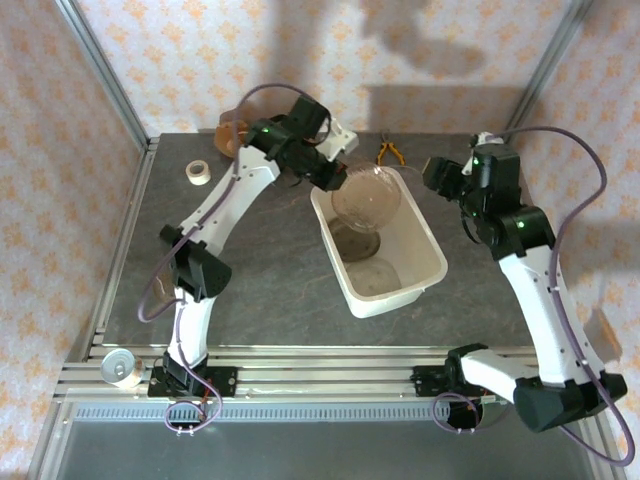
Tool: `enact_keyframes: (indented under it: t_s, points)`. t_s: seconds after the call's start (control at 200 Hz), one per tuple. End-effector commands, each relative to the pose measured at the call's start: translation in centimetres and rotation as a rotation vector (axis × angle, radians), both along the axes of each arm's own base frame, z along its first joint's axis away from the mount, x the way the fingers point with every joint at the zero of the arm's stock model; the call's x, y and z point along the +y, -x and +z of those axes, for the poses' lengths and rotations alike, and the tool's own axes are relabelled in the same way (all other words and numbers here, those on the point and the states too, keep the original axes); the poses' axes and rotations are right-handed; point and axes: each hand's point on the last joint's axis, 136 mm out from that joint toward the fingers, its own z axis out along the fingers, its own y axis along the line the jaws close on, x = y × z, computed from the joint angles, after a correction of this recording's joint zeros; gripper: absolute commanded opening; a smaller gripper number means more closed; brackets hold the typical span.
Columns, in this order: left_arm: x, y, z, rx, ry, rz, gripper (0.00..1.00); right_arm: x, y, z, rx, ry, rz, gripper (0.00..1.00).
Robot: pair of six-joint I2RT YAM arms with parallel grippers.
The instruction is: Place the plates into the plastic bin on the countertop
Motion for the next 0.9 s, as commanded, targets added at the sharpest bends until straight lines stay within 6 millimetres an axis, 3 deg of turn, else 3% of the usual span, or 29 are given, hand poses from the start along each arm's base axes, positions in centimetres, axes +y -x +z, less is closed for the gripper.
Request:
enact_keyframes:
  t_s: [0.0, 0.625, 0.891]
  points:
    - [-0.2, 1.9, -1.7, 0.042, -0.086, -0.080, 0.00, -2.5, 0.5, 0.1, -0.015, 0.073, -0.108, 0.71]
    - [-4.6, 5.2, -8.6, 0.107, -0.249, -0.264, 0.00, -1.8, -0.4, -1.1, 0.030, 0.053, -0.079, 0.71]
    - [-5.1, 6.6, -10.7, 0.107, -0.324, -0.329, 0.00, -2.0, -0.5, -1.1, 0.032, 0.050, -0.091, 0.71]
